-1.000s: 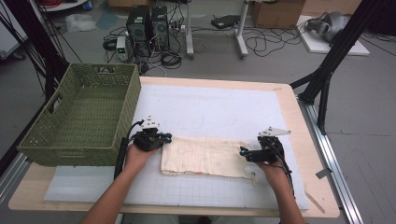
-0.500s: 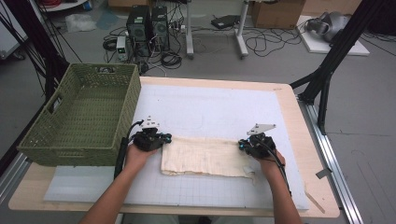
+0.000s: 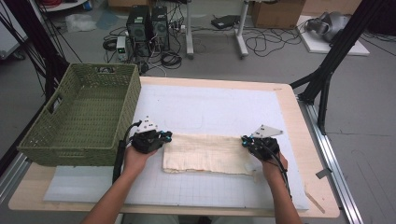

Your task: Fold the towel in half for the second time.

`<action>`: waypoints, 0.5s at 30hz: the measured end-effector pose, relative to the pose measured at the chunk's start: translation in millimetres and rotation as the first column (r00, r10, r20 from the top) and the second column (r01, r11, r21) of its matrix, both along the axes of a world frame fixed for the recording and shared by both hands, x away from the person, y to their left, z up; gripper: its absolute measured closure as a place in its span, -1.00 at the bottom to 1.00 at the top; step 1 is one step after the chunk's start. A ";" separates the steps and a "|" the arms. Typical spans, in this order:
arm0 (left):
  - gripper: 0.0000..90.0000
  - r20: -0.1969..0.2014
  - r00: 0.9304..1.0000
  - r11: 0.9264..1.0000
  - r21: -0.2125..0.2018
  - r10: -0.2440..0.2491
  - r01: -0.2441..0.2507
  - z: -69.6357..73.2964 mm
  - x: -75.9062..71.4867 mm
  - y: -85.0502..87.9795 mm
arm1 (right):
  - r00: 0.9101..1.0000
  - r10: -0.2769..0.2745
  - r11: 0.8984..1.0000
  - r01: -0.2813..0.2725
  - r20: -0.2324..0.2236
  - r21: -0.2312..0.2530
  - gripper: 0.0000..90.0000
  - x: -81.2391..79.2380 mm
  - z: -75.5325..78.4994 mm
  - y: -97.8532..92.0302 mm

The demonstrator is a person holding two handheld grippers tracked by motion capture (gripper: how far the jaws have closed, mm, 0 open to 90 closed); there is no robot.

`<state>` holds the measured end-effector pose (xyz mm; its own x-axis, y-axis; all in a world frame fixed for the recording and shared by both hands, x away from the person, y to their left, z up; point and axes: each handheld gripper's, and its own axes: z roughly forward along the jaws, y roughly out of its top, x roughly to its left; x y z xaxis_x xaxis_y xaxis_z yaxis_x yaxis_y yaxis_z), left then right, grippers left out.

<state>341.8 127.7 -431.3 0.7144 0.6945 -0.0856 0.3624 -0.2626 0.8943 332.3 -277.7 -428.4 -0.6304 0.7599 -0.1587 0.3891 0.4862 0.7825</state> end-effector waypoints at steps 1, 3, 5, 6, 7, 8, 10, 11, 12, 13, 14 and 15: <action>0.87 0.001 1.000 1.000 -0.005 -0.004 0.004 0.2 -3.0 0.5 | 1.000 0.002 1.000 -0.002 0.007 0.008 0.89 -2.7 -0.8 -1.0; 0.87 -0.011 1.000 1.000 0.005 -0.013 0.013 0.4 -7.9 1.2 | 1.000 0.007 0.999 -0.007 0.010 0.033 0.89 -7.9 -1.2 -3.7; 0.87 -0.009 1.000 1.000 -0.004 -0.025 0.025 1.2 -13.6 3.8 | 1.000 0.016 0.998 -0.017 0.026 0.062 0.89 -13.7 0.8 -7.0; 0.87 -0.009 1.000 1.000 -0.009 -0.028 0.028 1.5 -15.4 4.1 | 0.999 0.019 0.997 -0.021 0.032 0.070 0.89 -16.5 2.2 -7.9; 0.87 -0.011 0.999 0.999 -0.012 -0.034 0.034 1.8 -18.0 4.6 | 0.999 0.021 0.997 -0.024 0.036 0.073 0.89 -18.7 3.2 -8.1; 0.87 -0.012 0.999 0.999 -0.011 -0.040 0.040 1.7 -20.5 5.0 | 0.998 0.031 0.997 -0.034 0.046 0.074 0.89 -21.1 4.2 -8.5; 0.87 -0.024 0.998 0.999 0.002 -0.054 0.055 -0.1 -25.1 6.1 | 0.998 0.041 0.996 -0.045 0.055 0.074 0.89 -26.2 5.2 -9.0; 0.87 -0.029 0.998 0.998 0.004 -0.056 0.056 -1.4 -26.9 6.7 | 0.997 0.051 0.995 -0.055 0.056 0.082 0.89 -30.7 5.1 -9.9; 0.87 -0.034 0.998 0.998 0.002 -0.057 0.057 -2.4 -28.2 7.5 | 0.997 0.054 0.995 -0.059 0.060 0.084 0.89 -33.8 4.8 -10.4; 0.87 -0.039 0.998 0.998 -0.004 -0.058 0.058 -3.7 -30.6 8.2 | 0.996 0.060 0.994 -0.065 0.059 0.087 0.89 -36.1 4.2 -10.5; 0.87 -0.042 0.997 0.998 0.002 -0.065 0.065 -4.3 -32.8 8.8 | 0.996 0.068 0.994 -0.072 0.061 0.078 0.89 -40.0 3.5 -10.9; 0.87 -0.045 0.996 0.997 -0.002 -0.072 0.072 -5.0 -35.0 8.9 | 0.995 0.077 0.994 -0.082 0.062 0.077 0.89 -43.4 2.8 -11.0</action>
<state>306.8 136.6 -436.3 0.7581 0.6413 -0.1187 0.3823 -0.2895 0.8775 288.9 -288.7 -425.6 -0.6803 0.7196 -0.1390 0.3036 0.4494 0.8402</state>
